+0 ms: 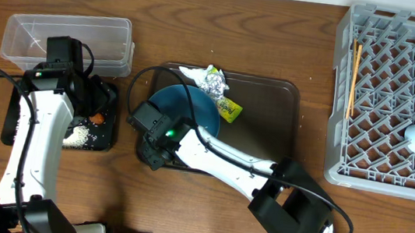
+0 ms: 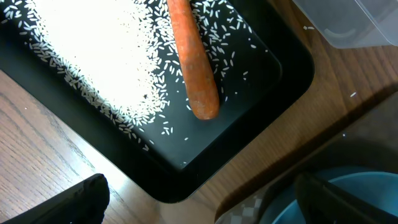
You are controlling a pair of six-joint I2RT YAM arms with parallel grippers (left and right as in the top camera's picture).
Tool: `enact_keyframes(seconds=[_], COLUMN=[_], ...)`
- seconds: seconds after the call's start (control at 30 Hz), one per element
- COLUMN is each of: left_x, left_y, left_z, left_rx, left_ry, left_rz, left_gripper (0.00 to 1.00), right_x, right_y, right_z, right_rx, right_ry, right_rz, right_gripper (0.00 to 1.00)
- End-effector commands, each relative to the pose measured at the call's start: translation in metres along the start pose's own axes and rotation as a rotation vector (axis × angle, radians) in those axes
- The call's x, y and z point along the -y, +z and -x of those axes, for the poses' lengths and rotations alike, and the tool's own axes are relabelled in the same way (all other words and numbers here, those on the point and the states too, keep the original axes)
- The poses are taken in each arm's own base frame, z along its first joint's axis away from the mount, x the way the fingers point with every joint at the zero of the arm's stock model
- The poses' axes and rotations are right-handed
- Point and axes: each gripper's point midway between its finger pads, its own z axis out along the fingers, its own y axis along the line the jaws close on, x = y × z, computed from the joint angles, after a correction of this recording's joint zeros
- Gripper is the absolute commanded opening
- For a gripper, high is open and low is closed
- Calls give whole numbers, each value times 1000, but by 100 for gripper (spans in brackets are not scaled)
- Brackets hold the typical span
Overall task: Sort waste into correct bins and load items into the dishwasher rack
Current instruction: 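Grasp the plate rim with the right gripper and lift it off the tray, then carry the plate with the right gripper over the dish rack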
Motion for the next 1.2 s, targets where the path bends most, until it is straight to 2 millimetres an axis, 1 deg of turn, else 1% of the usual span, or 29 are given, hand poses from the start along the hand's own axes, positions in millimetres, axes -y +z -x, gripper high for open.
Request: enact_keyframes(seconds=[0.0, 0.07, 0.13, 0.23, 0.27, 0.3, 0.4, 0.53, 0.67, 0.73, 0.8, 0.9, 1.0, 1.17], left_x=[-3, -3, -3, -3, -3, -3, -3, -3, -3, -3, -3, -3, -3, -3], left_y=[-6, -6, -6, -6, -6, -6, -6, -6, -6, -6, -6, -6, -6, -6], left_z=[5, 5, 5, 5, 5, 5, 5, 5, 5, 5, 5, 5, 5, 5], left_rx=[26, 26, 26, 26, 26, 26, 26, 26, 26, 26, 26, 26, 26, 26], left_ry=[-14, -14, -14, -14, -14, -14, -14, -14, -14, -14, -14, -14, -14, -14], left_rz=[10, 10, 10, 10, 10, 10, 10, 10, 10, 10, 10, 10, 10, 10], left_gripper=[98, 98, 98, 98, 98, 98, 98, 98, 98, 98, 98, 98, 98, 98], right_x=[-1, -1, -1, 1, 1, 2, 4, 2, 8, 10, 15, 23, 37, 62], right_y=[6, 6, 6, 5, 4, 4, 2, 0, -11, -24, -42, -74, -110, -175], right_z=[-5, -6, -5, -3, -3, -2, 0, 4, 13, 20, 30, 45, 59, 76], right_rx=[-12, -12, -11, -8, -8, -10, -11, -13, 8, 31, 69, 140, 215, 342], right_ry=[0, 0, 0, 5, 8, 11, 23, 34, 49, 59, 70, 89, 119, 163], right_rz=[-15, -14, -14, -15, -13, -10, 3, 42, 44, 53, 57, 65, 74, 152], right_gripper=[18, 12, 8, 5, 2, 1, 1, 1, 1, 1, 1, 1, 1, 1])
